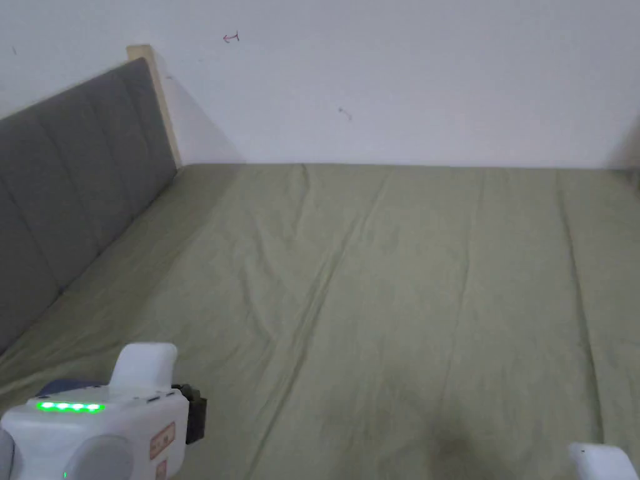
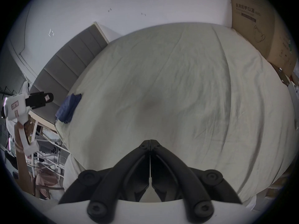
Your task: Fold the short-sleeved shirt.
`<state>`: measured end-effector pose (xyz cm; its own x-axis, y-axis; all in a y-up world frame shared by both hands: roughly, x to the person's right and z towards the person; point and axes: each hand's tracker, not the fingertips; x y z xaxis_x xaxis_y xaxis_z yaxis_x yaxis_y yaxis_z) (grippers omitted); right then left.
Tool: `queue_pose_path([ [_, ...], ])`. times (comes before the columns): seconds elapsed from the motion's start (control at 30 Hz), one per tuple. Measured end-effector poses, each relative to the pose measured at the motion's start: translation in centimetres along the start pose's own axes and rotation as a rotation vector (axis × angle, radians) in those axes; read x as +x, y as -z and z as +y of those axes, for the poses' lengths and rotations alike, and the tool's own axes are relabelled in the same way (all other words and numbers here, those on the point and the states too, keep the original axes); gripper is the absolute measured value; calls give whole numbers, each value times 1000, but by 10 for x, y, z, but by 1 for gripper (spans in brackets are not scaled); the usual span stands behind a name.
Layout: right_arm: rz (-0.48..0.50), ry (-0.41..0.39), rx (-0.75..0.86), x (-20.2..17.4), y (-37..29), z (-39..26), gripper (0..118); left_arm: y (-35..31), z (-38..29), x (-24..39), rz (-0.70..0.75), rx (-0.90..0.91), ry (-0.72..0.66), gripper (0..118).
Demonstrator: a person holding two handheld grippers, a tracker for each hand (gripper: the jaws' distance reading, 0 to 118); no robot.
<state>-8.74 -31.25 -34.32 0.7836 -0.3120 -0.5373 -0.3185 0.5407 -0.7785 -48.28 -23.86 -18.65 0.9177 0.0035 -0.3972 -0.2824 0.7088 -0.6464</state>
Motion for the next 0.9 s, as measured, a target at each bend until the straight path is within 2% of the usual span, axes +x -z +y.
queue_pose_path([
  [0.07,16,30,62,-1,-15,3,0,-19,1,28,45,72,5,0],
  [0.13,9,27,141,-5,-32,7,0,-38,3,47,14,148,-4,0],
  [0.23,-48,-23,242,-18,-57,13,0,-66,5,80,-14,247,-39,0],
  [0.4,-136,-95,464,-46,-105,19,0,-109,6,121,39,424,53,0],
  [0.47,-186,-94,609,-55,-124,16,0,-124,5,128,11,462,3,0],
  [0.57,-260,-100,733,-66,-147,14,0,-143,-4,135,2,551,-41,0],
  [0.67,-291,-183,766,-74,-161,13,0,-155,-7,147,32,612,26,0],
  [0.77,-304,-184,884,-81,-173,2,0,-159,-10,158,83,636,90,0],
  [0.9,-352,-221,875,-89,-179,2,0,-163,-11,160,60,638,72,0],
])
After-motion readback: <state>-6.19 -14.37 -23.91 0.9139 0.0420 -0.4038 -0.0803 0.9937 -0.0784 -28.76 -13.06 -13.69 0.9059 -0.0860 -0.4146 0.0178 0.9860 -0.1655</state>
